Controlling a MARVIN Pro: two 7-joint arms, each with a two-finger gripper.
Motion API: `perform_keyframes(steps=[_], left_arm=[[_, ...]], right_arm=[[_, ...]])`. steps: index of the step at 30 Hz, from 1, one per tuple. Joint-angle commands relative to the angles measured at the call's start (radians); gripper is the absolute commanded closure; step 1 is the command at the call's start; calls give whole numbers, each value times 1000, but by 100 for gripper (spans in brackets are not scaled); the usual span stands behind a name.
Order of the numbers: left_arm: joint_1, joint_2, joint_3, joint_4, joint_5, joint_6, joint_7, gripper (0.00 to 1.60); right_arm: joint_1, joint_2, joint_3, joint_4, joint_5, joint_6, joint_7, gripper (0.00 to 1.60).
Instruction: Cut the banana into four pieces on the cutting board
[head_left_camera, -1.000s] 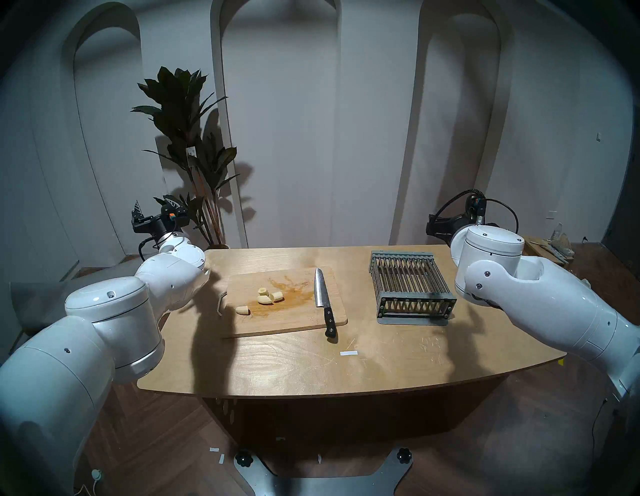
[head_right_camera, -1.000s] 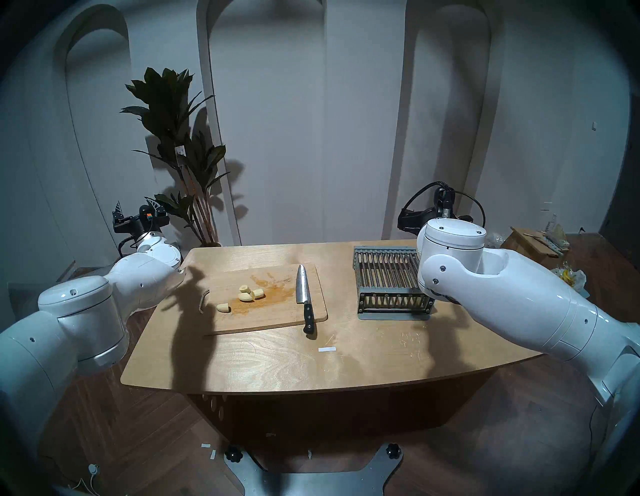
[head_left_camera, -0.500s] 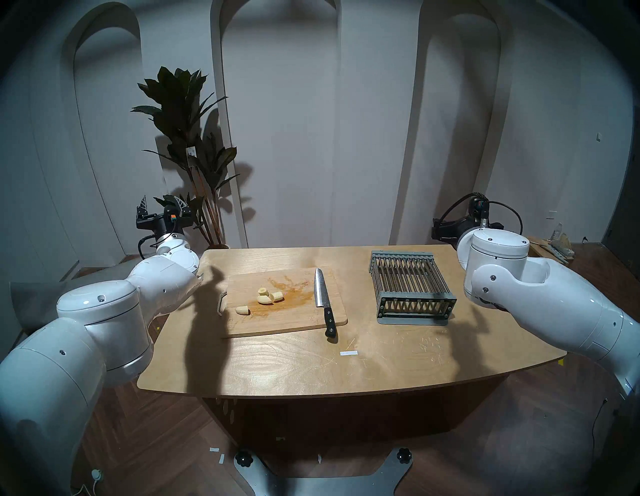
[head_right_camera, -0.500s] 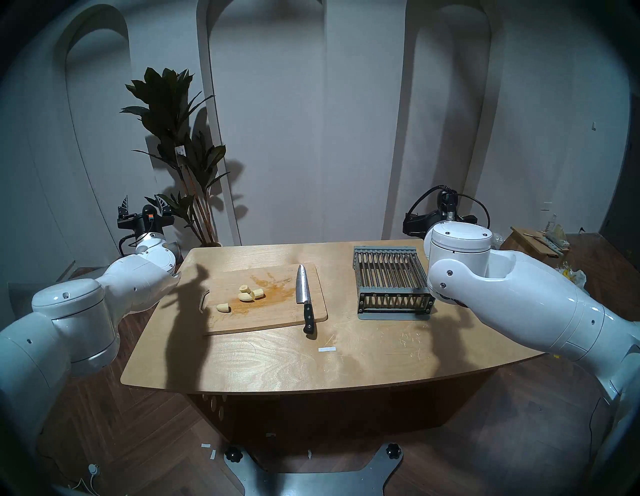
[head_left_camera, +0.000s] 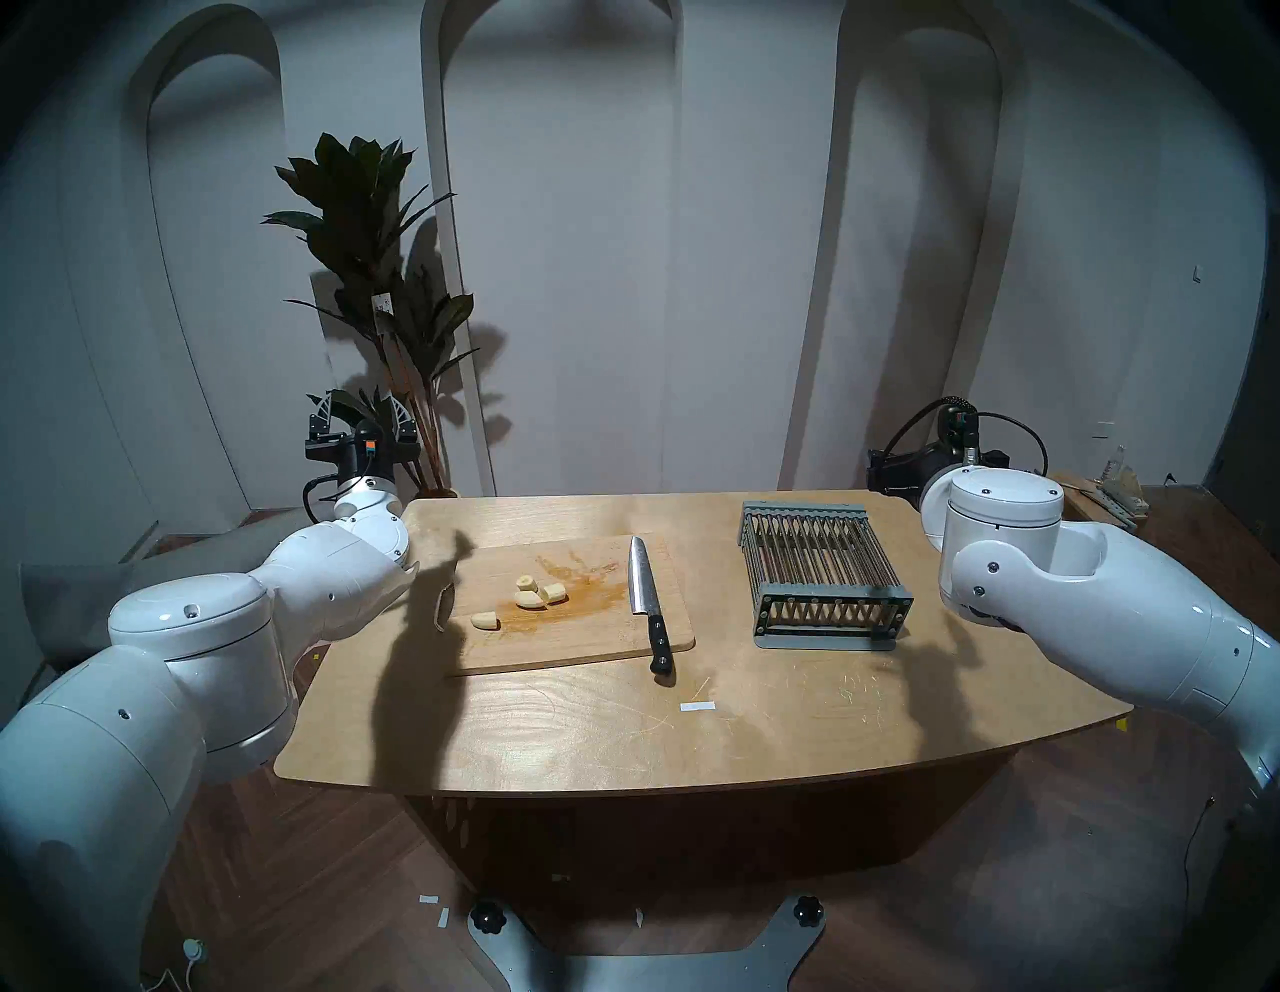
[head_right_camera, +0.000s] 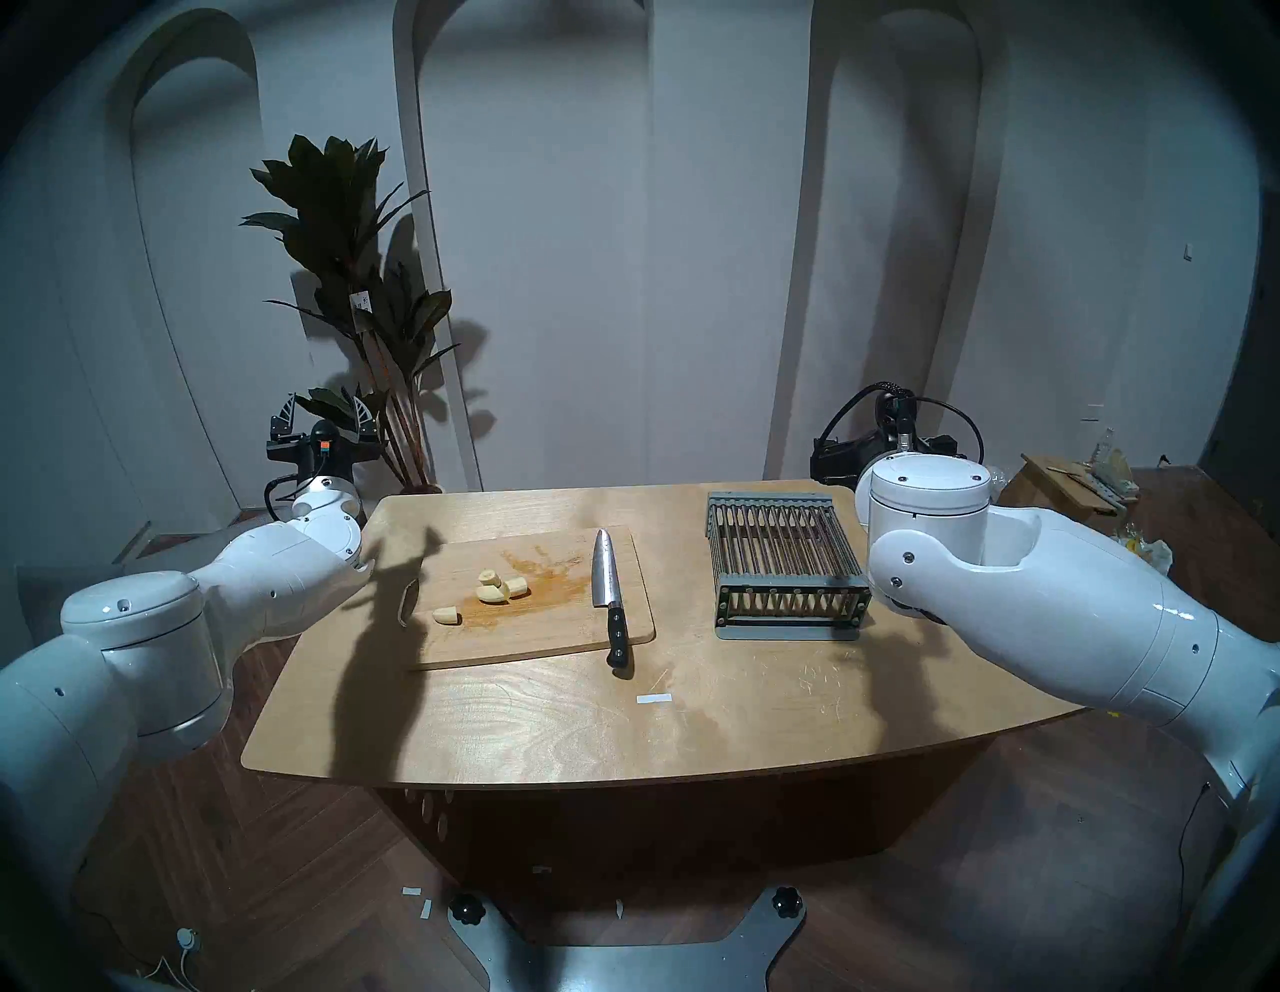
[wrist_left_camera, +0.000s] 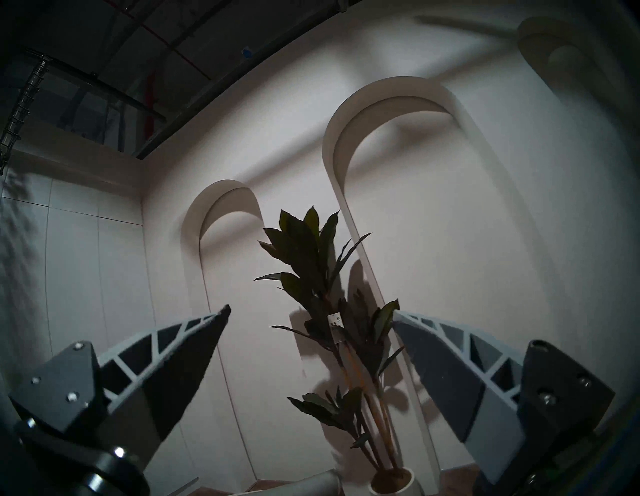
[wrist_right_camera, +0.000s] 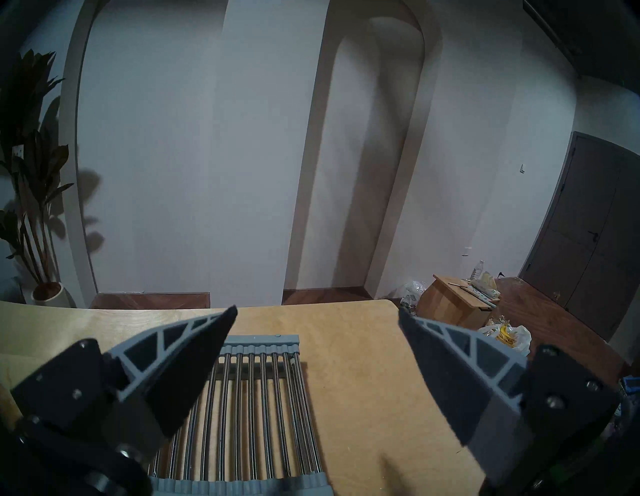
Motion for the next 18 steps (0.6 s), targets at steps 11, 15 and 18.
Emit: perform_keyframes(steps=[11,15,18], left_arm=[[7,107,-46,-71,-35,-114,-34,0],[11,110,-58,-96,-51,-125,-41,0],[25,109,-66,-119,-65,-126,-45,0]], right_arm=[[-56,46,-51,-61,-20,-15,46,0],[-66,62,-66,-68,-28,-20,59,0],[-71,78,-75,-72,-35,-24,69,0]])
